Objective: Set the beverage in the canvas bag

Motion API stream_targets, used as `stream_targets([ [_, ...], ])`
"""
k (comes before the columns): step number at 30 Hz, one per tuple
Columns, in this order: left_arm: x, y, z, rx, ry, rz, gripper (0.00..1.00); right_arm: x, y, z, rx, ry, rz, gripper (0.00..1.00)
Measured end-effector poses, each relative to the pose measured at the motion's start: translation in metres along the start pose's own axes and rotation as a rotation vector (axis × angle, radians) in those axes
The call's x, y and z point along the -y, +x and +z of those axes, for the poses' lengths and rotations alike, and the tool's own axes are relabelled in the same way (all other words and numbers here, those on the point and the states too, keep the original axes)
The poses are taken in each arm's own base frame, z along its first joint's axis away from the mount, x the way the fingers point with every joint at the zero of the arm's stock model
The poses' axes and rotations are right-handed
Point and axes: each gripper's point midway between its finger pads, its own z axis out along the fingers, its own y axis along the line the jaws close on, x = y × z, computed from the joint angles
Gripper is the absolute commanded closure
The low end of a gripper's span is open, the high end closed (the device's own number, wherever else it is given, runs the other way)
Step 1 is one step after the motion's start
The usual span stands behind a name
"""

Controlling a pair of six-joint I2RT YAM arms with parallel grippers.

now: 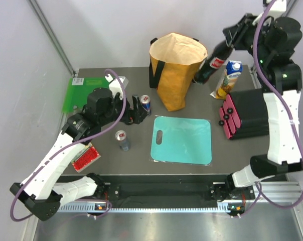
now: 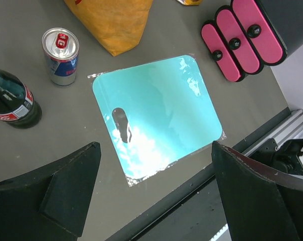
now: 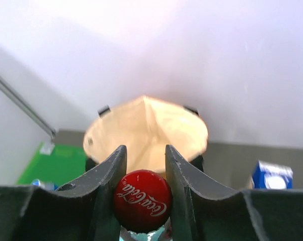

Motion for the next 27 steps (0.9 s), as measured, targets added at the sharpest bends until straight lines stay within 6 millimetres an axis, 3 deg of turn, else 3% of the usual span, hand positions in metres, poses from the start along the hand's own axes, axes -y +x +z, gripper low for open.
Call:
stream_targets([
  [6,0.001,-0.003,0.000,-0.002,-0.002,-0.003,0.05,-0.006,-0.029,0.068,0.159,-0.068,0.046,1.00],
  [13,0.006,-0.018,-0.005,0.035,0.001,0.001,0.05,0.004,-0.027,0.129,0.261,-0.083,0.040,1.00],
  [21,0.004,-0.017,-0.001,0.029,-0.014,-0.013,0.05,0.016,0.007,0.179,0.263,-0.094,0.010,1.00],
  [27,0.008,-0.011,0.005,-0.009,0.014,-0.018,0.03,0.011,0.061,0.221,0.203,-0.204,-0.019,1.00],
])
